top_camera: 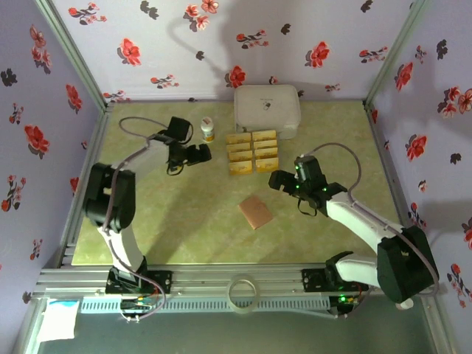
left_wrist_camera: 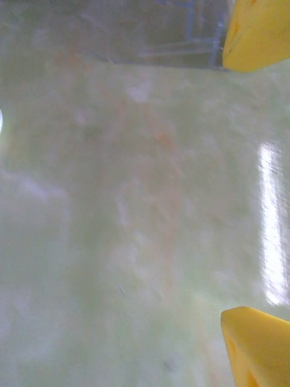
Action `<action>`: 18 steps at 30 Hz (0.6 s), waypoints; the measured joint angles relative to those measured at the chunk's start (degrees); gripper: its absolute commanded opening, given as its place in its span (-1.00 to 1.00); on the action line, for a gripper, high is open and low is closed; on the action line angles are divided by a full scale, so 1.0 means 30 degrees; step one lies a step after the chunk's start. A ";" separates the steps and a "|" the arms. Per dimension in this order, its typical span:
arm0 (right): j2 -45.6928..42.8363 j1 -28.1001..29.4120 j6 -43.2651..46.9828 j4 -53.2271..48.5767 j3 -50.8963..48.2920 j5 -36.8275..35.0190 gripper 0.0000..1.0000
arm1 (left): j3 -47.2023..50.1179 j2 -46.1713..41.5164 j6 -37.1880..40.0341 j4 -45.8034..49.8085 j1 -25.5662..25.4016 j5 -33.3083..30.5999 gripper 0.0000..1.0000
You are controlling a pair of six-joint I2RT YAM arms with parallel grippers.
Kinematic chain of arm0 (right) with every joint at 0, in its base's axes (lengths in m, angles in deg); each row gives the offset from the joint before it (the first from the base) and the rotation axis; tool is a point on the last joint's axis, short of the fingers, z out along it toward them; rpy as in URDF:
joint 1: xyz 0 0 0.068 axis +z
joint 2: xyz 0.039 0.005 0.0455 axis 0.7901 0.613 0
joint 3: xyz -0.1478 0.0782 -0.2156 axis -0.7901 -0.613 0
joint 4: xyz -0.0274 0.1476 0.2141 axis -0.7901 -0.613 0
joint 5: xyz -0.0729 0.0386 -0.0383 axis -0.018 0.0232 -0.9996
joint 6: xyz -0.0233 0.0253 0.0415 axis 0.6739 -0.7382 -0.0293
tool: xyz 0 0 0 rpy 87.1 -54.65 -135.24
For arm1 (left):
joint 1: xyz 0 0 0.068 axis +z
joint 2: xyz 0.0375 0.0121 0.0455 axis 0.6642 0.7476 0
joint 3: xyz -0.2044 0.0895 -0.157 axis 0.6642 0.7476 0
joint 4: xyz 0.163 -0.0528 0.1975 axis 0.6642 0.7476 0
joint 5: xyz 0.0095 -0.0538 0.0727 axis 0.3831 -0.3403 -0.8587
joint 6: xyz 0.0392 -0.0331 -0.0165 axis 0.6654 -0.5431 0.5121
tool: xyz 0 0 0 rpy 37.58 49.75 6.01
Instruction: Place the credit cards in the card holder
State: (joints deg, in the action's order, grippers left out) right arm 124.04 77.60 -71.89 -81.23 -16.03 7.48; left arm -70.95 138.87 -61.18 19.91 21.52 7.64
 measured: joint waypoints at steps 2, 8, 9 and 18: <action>-0.0284 0.0029 -0.0138 -0.0080 -0.0459 0.0226 0.78 | 0.1107 -0.1508 -0.0058 0.0022 0.0255 -0.0058 0.99; -0.1166 0.0160 -0.1005 -0.0255 -0.2229 0.1202 0.65 | 0.4240 -0.5654 -0.0437 -0.0124 0.0321 -0.0109 0.99; -0.1355 0.0197 -0.1180 -0.0248 -0.2521 0.1311 0.62 | 0.4794 -0.6229 -0.0561 -0.0109 0.0321 -0.0073 0.99; -0.1661 0.1596 -0.2936 0.0831 -0.3847 0.1770 0.44 | 0.8189 -0.9763 -0.1698 -0.0401 0.0321 0.0517 0.99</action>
State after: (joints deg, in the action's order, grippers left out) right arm 119.06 82.39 -80.70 -78.74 -27.57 12.79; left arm -46.38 109.58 -66.27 18.71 22.48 9.19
